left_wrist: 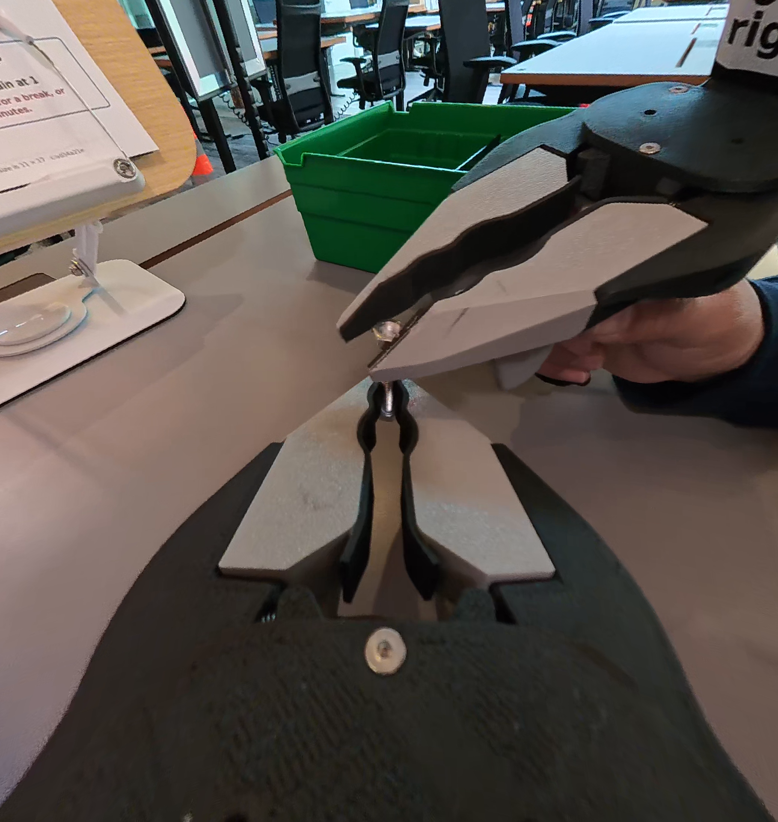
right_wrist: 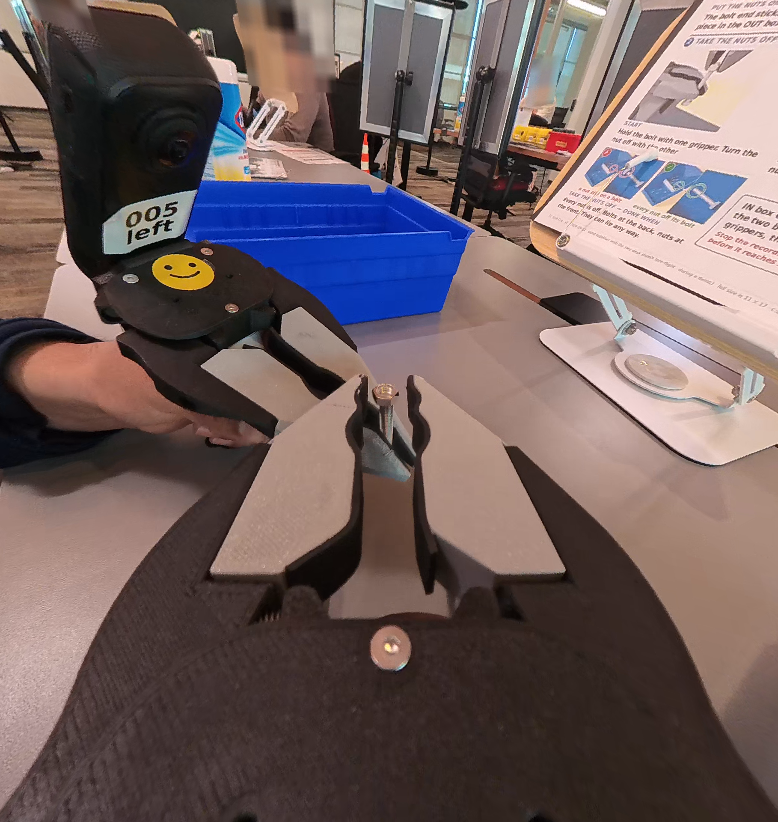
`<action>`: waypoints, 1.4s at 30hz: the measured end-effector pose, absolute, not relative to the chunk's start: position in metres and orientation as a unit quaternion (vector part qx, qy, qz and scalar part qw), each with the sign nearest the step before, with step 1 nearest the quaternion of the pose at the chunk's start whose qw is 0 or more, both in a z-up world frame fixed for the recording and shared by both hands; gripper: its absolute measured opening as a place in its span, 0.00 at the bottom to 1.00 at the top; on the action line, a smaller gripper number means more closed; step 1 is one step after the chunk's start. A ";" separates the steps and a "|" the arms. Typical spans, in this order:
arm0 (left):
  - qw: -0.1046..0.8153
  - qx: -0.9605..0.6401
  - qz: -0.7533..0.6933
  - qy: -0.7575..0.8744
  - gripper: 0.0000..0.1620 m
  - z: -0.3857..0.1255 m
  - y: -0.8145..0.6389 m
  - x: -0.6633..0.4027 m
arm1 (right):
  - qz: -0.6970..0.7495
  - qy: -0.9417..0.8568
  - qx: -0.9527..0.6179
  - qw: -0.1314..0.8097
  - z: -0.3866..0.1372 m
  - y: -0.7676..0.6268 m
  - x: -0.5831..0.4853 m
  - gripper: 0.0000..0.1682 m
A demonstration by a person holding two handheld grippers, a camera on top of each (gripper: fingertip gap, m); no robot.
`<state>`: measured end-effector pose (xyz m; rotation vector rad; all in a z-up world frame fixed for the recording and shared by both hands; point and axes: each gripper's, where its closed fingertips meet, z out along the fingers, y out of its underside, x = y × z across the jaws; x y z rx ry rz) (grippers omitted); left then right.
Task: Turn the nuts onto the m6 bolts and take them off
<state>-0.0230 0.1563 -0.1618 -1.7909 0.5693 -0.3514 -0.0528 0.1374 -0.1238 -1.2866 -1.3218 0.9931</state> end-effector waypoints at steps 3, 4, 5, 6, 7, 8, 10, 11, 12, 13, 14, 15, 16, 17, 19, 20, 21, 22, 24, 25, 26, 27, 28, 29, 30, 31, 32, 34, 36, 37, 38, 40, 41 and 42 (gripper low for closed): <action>0.579 -0.765 -0.149 0.240 0.02 -0.161 0.157 -0.024 | 0.407 -0.551 -0.531 0.499 -0.126 0.136 -0.053 0.07; 0.579 -0.764 -0.150 0.241 0.02 -0.161 0.156 -0.024 | 0.406 -0.552 -0.530 0.499 -0.126 0.136 -0.054 0.06; 0.578 -0.764 -0.152 0.244 0.02 -0.161 0.156 -0.022 | 0.405 -0.553 -0.530 0.500 -0.126 0.136 -0.054 0.05; 0.576 -0.763 -0.154 0.248 0.02 -0.162 0.155 -0.020 | 0.405 -0.554 -0.530 0.499 -0.126 0.135 -0.054 0.04; 0.575 -0.764 -0.152 0.251 0.02 -0.163 0.155 -0.019 | 0.405 -0.555 -0.530 0.497 -0.127 0.135 -0.054 0.04; 0.573 -0.764 -0.151 0.253 0.02 -0.164 0.155 -0.019 | 0.406 -0.555 -0.531 0.495 -0.128 0.135 -0.055 0.04; 0.571 -0.765 -0.155 0.253 0.02 -0.164 0.155 -0.018 | 0.408 -0.555 -0.532 0.492 -0.129 0.135 -0.055 0.04; 0.570 -0.766 -0.157 0.253 0.02 -0.165 0.155 -0.018 | 0.410 -0.554 -0.533 0.491 -0.129 0.135 -0.055 0.04; 0.570 -0.766 -0.158 0.253 0.02 -0.165 0.155 -0.018 | 0.412 -0.554 -0.534 0.488 -0.129 0.135 -0.056 0.04; 0.569 -0.766 -0.159 0.253 0.02 -0.165 0.155 -0.017 | 0.416 -0.553 -0.535 0.486 -0.129 0.134 -0.056 0.04; 0.568 -0.767 -0.159 0.254 0.02 -0.165 0.155 -0.017 | 0.419 -0.551 -0.536 0.483 -0.129 0.134 -0.056 0.04; 0.567 -0.766 -0.160 0.256 0.02 -0.166 0.154 -0.016 | 0.422 -0.551 -0.536 0.480 -0.129 0.134 -0.056 0.04; 0.566 -0.766 -0.162 0.258 0.02 -0.166 0.154 -0.015 | 0.425 -0.550 -0.537 0.478 -0.130 0.134 -0.056 0.04; 0.565 -0.766 -0.163 0.259 0.02 -0.167 0.154 -0.015 | 0.426 -0.550 -0.537 0.477 -0.130 0.134 -0.056 0.04; 0.564 -0.766 -0.163 0.261 0.02 -0.167 0.154 -0.014 | 0.424 -0.552 -0.537 0.476 -0.131 0.133 -0.056 0.04; 0.564 -0.766 -0.164 0.261 0.02 -0.167 0.154 -0.014 | 0.425 -0.553 -0.537 0.475 -0.131 0.133 -0.056 0.04; 0.564 -0.766 -0.164 0.262 0.02 -0.167 0.154 -0.014 | 0.426 -0.554 -0.536 0.474 -0.131 0.132 -0.057 0.04; 0.563 -0.766 -0.164 0.262 0.02 -0.168 0.153 -0.014 | 0.427 -0.554 -0.536 0.472 -0.131 0.132 -0.057 0.04; 0.564 -0.766 -0.161 0.265 0.02 -0.168 0.153 -0.013 | 0.428 -0.555 -0.536 0.471 -0.131 0.132 -0.057 0.04; 0.563 -0.766 -0.160 0.266 0.02 -0.168 0.153 -0.013 | 0.428 -0.555 -0.536 0.471 -0.131 0.132 -0.057 0.04; 0.563 -0.767 -0.158 0.266 0.02 -0.168 0.153 -0.014 | 0.428 -0.555 -0.536 0.471 -0.132 0.132 -0.057 0.04; 0.563 -0.767 -0.156 0.265 0.02 -0.169 0.153 -0.014 | 0.428 -0.555 -0.537 0.470 -0.132 0.131 -0.057 0.05; 0.562 -0.768 -0.156 0.265 0.02 -0.169 0.154 -0.015 | 0.428 -0.555 -0.537 0.470 -0.132 0.131 -0.057 0.05; 0.562 -0.768 -0.157 0.263 0.02 -0.168 0.154 -0.015 | 0.428 -0.555 -0.537 0.470 -0.132 0.132 -0.057 0.05; 0.563 -0.768 -0.156 0.262 0.02 -0.168 0.154 -0.016 | 0.428 -0.554 -0.537 0.471 -0.131 0.132 -0.056 0.05; 0.564 -0.769 -0.154 0.260 0.02 -0.168 0.154 -0.017 | 0.428 -0.553 -0.537 0.472 -0.131 0.133 -0.056 0.05; 0.564 -0.769 -0.154 0.258 0.02 -0.168 0.155 -0.017 | 0.428 -0.551 -0.537 0.474 -0.130 0.133 -0.056 0.06; 0.566 -0.768 -0.155 0.255 0.02 -0.167 0.155 -0.019 | 0.431 -0.547 -0.537 0.476 -0.128 0.134 -0.055 0.07; 0.567 -0.769 -0.153 0.251 0.02 -0.167 0.156 -0.020 | 0.433 -0.544 -0.538 0.477 -0.127 0.135 -0.054 0.09; 0.568 -0.770 -0.151 0.249 0.02 -0.166 0.156 -0.021 | 0.434 -0.543 -0.537 0.478 -0.126 0.135 -0.054 0.09; 0.569 -0.770 -0.150 0.246 0.02 -0.166 0.156 -0.023 | 0.434 -0.543 -0.537 0.478 -0.126 0.135 -0.053 0.09; 0.570 -0.771 -0.151 0.240 0.02 -0.166 0.157 -0.025 | 0.432 -0.544 -0.537 0.479 -0.126 0.135 -0.053 0.09; 0.571 -0.771 -0.151 0.239 0.02 -0.165 0.157 -0.025 | 0.431 -0.545 -0.536 0.479 -0.127 0.135 -0.053 0.08; 0.570 -0.771 -0.151 0.239 0.02 -0.165 0.157 -0.026 | 0.431 -0.546 -0.536 0.478 -0.127 0.135 -0.053 0.08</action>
